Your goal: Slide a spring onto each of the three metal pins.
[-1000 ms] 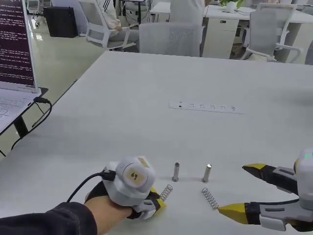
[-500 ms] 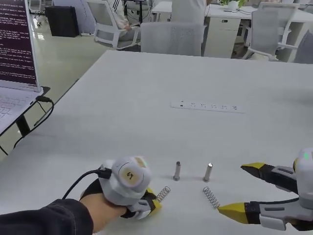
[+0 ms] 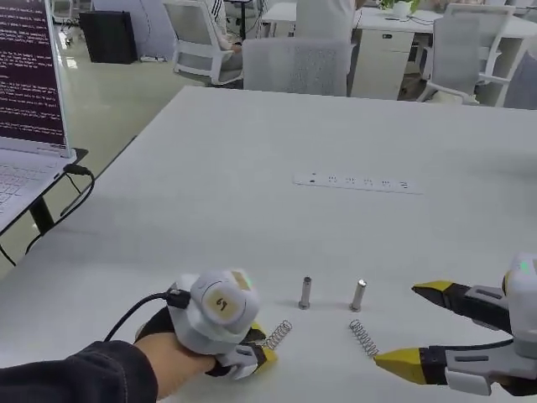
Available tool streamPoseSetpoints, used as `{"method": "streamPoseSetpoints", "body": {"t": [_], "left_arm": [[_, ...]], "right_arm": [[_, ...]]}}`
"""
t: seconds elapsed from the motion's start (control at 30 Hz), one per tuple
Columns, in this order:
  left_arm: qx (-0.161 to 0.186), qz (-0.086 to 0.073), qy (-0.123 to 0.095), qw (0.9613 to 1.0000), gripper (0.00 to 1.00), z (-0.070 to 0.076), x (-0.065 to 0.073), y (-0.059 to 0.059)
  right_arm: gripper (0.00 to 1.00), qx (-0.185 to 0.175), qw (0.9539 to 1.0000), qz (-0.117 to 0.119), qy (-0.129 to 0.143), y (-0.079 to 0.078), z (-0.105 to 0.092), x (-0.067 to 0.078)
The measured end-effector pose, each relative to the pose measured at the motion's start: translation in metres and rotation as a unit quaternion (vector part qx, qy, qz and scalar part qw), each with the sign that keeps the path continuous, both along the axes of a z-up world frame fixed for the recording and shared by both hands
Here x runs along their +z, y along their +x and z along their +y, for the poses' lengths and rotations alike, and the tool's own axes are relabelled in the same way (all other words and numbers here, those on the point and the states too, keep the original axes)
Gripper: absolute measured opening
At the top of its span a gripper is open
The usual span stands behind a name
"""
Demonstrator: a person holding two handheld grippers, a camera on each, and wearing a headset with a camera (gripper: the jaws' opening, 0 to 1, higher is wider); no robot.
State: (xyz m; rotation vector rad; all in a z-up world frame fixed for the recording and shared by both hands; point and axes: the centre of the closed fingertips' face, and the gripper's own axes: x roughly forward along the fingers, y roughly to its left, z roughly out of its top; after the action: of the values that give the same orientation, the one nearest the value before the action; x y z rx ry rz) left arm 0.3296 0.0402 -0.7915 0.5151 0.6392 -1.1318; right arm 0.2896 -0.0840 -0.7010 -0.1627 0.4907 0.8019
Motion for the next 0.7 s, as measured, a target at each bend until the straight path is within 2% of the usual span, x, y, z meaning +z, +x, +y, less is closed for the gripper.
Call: {"method": "streamPoseSetpoints", "body": {"t": [0.3, 0.7], "left_arm": [[0.012, -0.014, 0.006, 0.9998, 0.04, 0.0055, 0.0017, 0.0051], [0.014, -0.011, 0.007, 0.9998, 0.03, 0.0068, 0.0019, 0.0052]], "right_arm": [[0.75, 0.003, 1.0000, 0.001, 0.002, -0.0007, 0.0018, 0.0001], [0.74, 0.006, 1.0000, 0.003, 0.001, -0.0018, 0.0028, 0.0006]]}}
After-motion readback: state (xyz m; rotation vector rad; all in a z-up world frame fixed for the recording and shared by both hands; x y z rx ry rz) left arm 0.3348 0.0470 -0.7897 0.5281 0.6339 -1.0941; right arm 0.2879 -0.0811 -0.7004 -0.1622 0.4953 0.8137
